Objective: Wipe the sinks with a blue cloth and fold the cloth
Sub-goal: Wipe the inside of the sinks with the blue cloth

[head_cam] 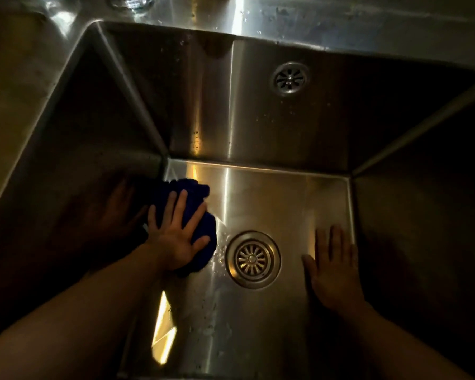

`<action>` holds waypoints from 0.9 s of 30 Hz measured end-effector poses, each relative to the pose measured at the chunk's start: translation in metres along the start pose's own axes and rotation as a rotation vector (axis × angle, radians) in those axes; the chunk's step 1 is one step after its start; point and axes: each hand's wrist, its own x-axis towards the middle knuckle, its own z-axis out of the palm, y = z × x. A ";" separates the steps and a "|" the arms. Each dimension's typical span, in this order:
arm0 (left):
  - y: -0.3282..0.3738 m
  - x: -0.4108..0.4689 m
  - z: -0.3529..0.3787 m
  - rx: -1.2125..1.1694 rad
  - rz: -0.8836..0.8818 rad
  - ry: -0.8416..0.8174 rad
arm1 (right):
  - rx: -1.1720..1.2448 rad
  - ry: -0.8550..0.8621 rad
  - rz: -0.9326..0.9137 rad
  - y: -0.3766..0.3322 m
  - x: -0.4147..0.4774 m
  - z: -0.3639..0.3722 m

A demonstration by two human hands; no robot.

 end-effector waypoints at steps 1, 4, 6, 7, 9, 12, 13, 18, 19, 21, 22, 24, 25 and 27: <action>0.003 -0.015 0.005 0.002 0.023 -0.056 | 0.002 0.006 -0.002 -0.001 -0.001 -0.001; 0.008 -0.065 0.024 0.046 0.094 -0.264 | -0.010 0.019 0.005 -0.002 -0.001 -0.004; 0.007 -0.100 0.040 0.047 0.130 -0.348 | -0.015 0.016 0.012 -0.002 -0.002 -0.004; 0.005 -0.117 0.047 0.070 0.185 -0.294 | -0.012 0.011 0.018 -0.003 -0.002 -0.005; 0.000 -0.144 0.055 0.179 0.297 -0.115 | 0.000 0.008 0.020 -0.004 -0.003 -0.006; -0.007 -0.155 0.060 0.173 0.308 -0.036 | -0.001 0.010 0.013 -0.005 -0.004 -0.006; -0.008 -0.153 0.062 0.173 0.318 -0.017 | -0.008 0.016 0.012 -0.005 -0.004 -0.005; 0.003 -0.144 0.060 0.283 0.434 0.019 | -0.033 0.049 0.021 -0.003 -0.001 0.001; 0.008 -0.143 0.059 0.326 0.482 0.040 | -0.033 0.046 0.021 -0.002 0.000 0.002; 0.021 -0.140 0.059 0.361 0.559 0.075 | -0.032 0.047 0.021 -0.002 0.000 0.003; 0.029 -0.138 0.059 0.354 0.590 0.079 | -0.027 0.047 0.026 -0.003 0.000 0.001; 0.047 -0.134 0.060 0.334 0.635 0.051 | 0.023 0.051 0.049 -0.008 0.002 -0.005; 0.058 -0.132 0.062 0.327 0.653 0.043 | 0.068 0.069 0.057 -0.012 0.004 -0.009; 0.085 -0.126 0.067 0.311 0.682 0.043 | 0.149 0.127 0.053 -0.021 0.008 -0.021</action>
